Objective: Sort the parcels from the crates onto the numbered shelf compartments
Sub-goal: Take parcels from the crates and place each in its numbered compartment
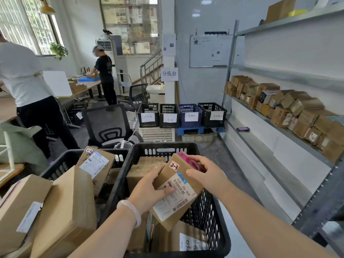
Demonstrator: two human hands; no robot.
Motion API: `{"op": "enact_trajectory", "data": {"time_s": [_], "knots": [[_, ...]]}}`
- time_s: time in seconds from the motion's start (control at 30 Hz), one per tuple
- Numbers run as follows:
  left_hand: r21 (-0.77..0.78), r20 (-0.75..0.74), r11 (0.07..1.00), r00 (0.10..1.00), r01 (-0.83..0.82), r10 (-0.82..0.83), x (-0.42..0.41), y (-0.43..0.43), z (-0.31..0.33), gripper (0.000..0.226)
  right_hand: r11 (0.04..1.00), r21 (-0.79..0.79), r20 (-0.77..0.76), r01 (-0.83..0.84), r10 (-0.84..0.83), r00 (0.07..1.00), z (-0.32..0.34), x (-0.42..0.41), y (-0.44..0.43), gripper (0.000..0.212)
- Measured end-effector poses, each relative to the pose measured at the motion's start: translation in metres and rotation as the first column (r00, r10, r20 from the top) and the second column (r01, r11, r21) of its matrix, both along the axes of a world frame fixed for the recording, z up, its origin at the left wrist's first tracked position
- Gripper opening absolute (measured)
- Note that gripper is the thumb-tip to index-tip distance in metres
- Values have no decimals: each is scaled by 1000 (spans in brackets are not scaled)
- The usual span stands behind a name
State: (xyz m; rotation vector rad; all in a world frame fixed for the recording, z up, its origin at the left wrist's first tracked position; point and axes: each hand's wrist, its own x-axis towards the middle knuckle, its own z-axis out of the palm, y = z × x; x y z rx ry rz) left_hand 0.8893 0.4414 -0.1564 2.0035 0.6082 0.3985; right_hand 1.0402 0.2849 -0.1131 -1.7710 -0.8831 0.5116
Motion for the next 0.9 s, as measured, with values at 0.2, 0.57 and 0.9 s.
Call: {"op": "enact_trajectory", "data": {"time_s": [0.2,0.57,0.9], "knots": [[-174,154,978,978,-116,143,2,-5,6,55,988,66,217,140,-151,964,-9,-14,3,71],[-235,348,962,913,-137,215,27,-14,17,71,963,138,167,233,-255,953,-37,-32,0,73],[238,240,926,906,293,-348,87,-78,25,94,806,214,185,552,-589,787,-13,-4,-93,61]]}}
